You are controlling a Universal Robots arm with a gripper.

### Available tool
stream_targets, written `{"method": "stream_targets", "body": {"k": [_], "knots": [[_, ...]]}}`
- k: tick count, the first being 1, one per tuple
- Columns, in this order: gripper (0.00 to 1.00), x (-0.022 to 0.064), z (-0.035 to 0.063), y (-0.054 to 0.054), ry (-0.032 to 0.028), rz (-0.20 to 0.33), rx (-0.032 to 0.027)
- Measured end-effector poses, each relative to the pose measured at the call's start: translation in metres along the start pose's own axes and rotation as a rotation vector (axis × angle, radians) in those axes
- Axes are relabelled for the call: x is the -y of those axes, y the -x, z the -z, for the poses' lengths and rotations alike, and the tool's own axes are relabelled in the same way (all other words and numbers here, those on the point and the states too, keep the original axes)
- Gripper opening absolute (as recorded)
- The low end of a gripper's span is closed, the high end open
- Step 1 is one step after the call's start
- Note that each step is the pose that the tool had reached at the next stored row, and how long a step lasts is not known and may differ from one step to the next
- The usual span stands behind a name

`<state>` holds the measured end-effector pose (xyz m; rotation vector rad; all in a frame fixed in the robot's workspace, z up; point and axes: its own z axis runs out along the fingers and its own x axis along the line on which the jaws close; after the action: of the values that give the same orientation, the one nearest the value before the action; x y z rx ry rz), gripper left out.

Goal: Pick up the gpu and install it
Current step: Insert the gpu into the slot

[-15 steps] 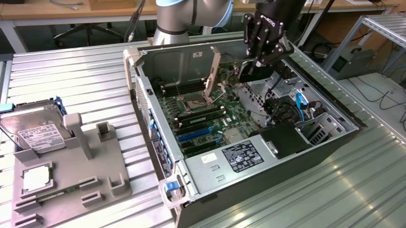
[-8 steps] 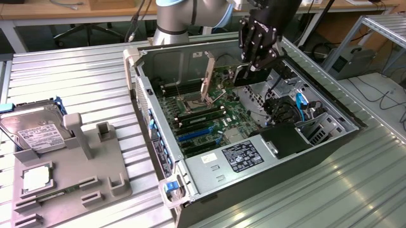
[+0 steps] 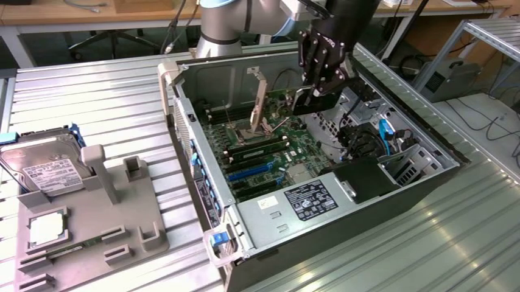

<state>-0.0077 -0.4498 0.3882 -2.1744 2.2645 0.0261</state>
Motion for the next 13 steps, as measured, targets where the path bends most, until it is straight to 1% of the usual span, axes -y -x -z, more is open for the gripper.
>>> {"method": "stream_targets", "body": {"k": [7, 13], "knots": [[0.27, -0.0058, -0.0072, 0.0, 0.0, 0.0, 0.0], [0.27, -0.0156, -0.0172, -0.001, -0.0003, 0.0, 0.0]]}}
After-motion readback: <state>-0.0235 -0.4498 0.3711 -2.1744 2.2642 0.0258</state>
